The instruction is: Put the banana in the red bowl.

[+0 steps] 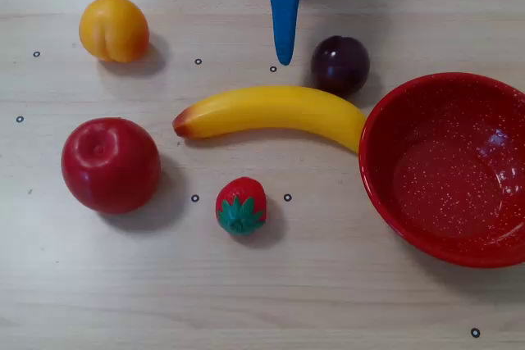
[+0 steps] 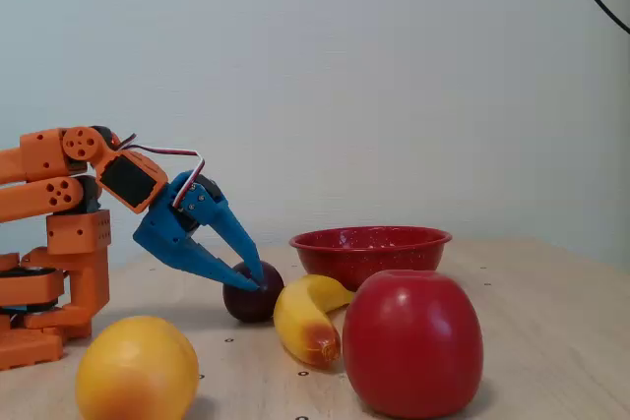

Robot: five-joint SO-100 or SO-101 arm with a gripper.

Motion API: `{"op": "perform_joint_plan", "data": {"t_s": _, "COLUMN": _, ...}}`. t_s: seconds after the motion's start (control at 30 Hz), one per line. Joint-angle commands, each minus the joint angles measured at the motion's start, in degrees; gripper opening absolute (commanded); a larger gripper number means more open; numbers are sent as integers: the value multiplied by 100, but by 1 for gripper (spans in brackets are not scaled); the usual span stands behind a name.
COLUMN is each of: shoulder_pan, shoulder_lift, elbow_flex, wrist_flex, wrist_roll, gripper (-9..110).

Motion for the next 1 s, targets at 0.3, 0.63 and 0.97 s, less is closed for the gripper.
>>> {"op": "perform_joint_plan", "data": {"t_s": 0.3, "shoulder_pan": -202, "shoulder_lift": 79, "elbow_flex": 44, "wrist_flex": 26, "wrist_roll": 246, "gripper": 0}}
{"op": "perform_joint_plan", "data": {"t_s": 0.63, "shoulder_pan": -211, "shoulder_lift": 79, "elbow_flex": 44, "wrist_flex": 26, "wrist_roll": 211, "gripper": 0}}
{"op": "perform_joint_plan", "data": {"t_s": 0.97, "shoulder_pan": -229, "shoulder_lift": -325, "elbow_flex": -176, "wrist_flex": 35, "wrist_roll": 290, "gripper": 0}}
